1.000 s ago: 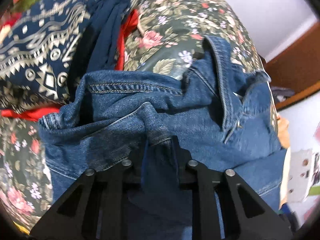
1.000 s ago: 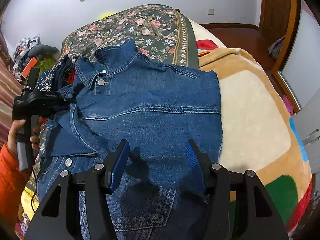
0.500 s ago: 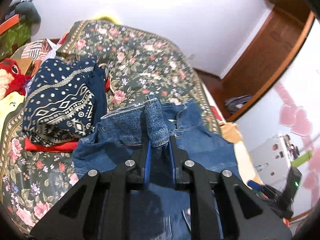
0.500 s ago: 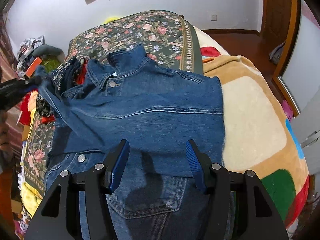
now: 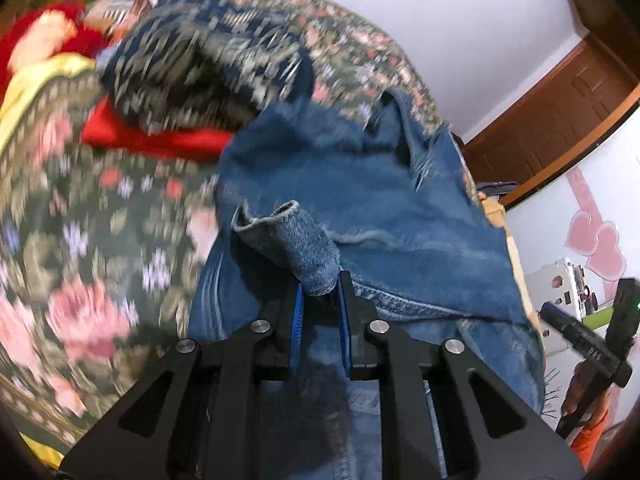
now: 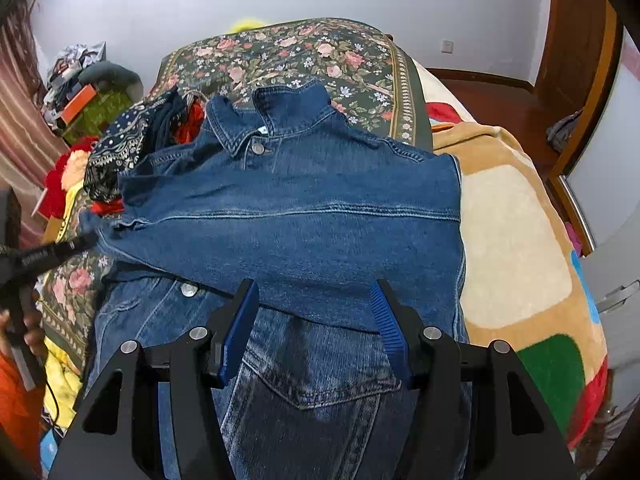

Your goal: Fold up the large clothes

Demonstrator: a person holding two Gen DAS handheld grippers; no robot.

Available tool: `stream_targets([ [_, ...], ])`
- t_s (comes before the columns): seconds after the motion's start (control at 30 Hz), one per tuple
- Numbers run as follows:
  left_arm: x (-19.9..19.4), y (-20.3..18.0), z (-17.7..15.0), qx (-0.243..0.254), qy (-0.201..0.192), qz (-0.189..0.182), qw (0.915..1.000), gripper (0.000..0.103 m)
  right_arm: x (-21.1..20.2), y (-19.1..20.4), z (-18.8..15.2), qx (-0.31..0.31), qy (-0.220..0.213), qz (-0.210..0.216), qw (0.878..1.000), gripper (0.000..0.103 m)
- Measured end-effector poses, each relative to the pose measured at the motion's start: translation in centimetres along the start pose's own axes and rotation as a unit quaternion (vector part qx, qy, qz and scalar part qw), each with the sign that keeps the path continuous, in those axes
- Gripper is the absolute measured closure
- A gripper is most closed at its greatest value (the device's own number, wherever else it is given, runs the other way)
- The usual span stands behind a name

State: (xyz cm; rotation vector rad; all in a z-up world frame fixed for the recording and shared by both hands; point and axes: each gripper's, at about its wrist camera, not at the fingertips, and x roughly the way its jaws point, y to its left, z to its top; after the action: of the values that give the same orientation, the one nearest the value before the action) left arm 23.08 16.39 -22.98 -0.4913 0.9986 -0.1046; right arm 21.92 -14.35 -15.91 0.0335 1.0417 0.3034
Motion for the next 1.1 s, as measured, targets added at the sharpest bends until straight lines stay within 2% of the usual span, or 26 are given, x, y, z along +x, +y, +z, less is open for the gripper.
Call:
stream_targets([
  [0.1,0.6,0.9,-1.7,-0.012,0.008,0.003,0.9999,0.087,0.1,0.0,-0.2,0.001,0.003,-0.001,1.000,0.049],
  [0.2,1.5,1.6,-3.2,-0.009,0.024,0.033,0.9991,0.087,0.4,-0.1,-0.6,0.003,0.010,-0.003,1.000,0.049],
  [0.3,2.4,2.2,-4.9,0.013,0.038,0.131,0.9905,0.088,0.8,-0.1,-1.1,0.003,0.016,-0.003,1.000,0.049],
  [0.33,2.6,2.5,-5.5,0.017,0.047,0.143,0.9885,0.089,1.0,-0.2,-1.2,0.004,0.020,-0.003,1.000,0.049],
  [0.43,1.8,3.4,-6.3,0.003,0.055,0.127,0.9904,0.089,1.4,-0.5,-1.6,0.003,0.027,-0.004,1.000,0.049],
  [0.53,0.0,3.1,-5.7,0.014,0.044,0.150,0.9876,0.089,1.4,-0.8,-1.5,0.004,0.029,-0.006,1.000,0.049],
  [0.6,-1.2,2.7,-4.7,0.023,0.033,0.151,0.9877,0.089,1.2,-1.1,-1.1,0.004,0.025,-0.006,1.000,0.049],
  [0.7,-2.7,1.8,-2.7,0.035,0.008,0.153,0.9876,0.077,0.4,-1.6,0.1,0.002,0.004,-0.010,1.000,0.049],
  [0.77,-3.4,1.2,-1.5,0.043,-0.012,0.156,0.9867,0.061,-0.1,-2.2,1.0,0.004,-0.013,-0.014,1.000,0.049],
  [0.8,-3.7,0.8,-0.6,0.048,-0.026,0.158,0.9860,0.059,-0.4,-2.7,1.5,0.007,-0.021,-0.016,1.000,0.049],
  [0.87,-3.9,0.5,0.8,0.050,-0.037,0.154,0.9861,0.051,-0.5,-3.7,2.4,0.016,-0.031,-0.022,0.999,0.039],
  [1.0,-2.5,0.5,3.7,0.035,-0.043,0.138,0.9889,0.045,-0.2,-5.7,3.9,0.031,-0.045,-0.039,0.998,0.035],
  [1.1,-0.1,1.3,5.9,0.015,-0.025,0.130,0.9910,0.045,0.6,-7.3,4.9,0.042,-0.041,-0.050,0.997,0.035],
])
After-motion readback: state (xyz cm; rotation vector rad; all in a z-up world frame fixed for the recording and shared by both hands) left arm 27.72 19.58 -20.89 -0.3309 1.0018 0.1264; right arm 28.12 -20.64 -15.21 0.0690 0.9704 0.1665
